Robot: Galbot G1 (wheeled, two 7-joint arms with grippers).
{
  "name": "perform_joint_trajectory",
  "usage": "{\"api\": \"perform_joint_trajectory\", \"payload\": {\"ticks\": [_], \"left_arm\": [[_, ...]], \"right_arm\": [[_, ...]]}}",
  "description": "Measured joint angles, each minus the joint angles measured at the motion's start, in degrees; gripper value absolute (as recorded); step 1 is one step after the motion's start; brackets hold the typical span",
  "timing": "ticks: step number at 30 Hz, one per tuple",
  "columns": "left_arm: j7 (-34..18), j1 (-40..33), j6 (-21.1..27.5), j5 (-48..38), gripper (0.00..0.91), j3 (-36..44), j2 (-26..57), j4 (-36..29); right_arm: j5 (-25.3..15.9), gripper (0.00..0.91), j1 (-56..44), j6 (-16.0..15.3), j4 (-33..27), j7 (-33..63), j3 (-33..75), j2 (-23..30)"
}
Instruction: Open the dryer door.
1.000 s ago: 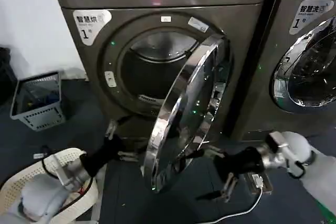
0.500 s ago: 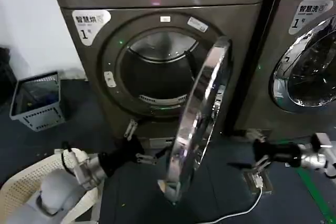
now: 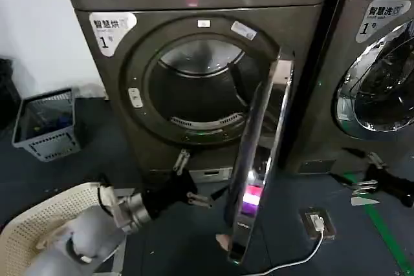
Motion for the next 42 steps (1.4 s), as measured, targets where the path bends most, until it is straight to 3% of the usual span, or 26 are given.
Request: {"api": "perform_joint_trajectory", "payload": {"ticks": [10,18,24,35,42], "left_arm": [[-0.3,-5.6,0.1,0.8,0.907,7.4,-2.6,2.3],[-0.7,-10.3,0.3,1.1,0.907,12.9,-5.4,4.8],[-0.9,-13.8,0.1,1.8,0.907,16.6,-7.8,6.8],[-1.6,-19.8,0.0,1.9,0.907,23.4,-13.1,11.9],[-1.8,-23.3,-0.1,2.1,0.907,27.4,-17.2,16.3]], "right_arm": [[-6.9,0.907,-7.3,-2.4,1.2,14.1,8.5,4.2],[-9.8,0.907,-12.8,-7.9,4.8,22.6,14.8,8.1],[-12.4,0.907,-16.2,-11.0,7.3,26.2,20.1,12.0],[-16.7,0.907,-20.7,-12.9,7.5,29.0,29.3,17.9],[-22.6,0.907,-23.7,-17.4,9.8,34.5,34.9,21.8]]}}
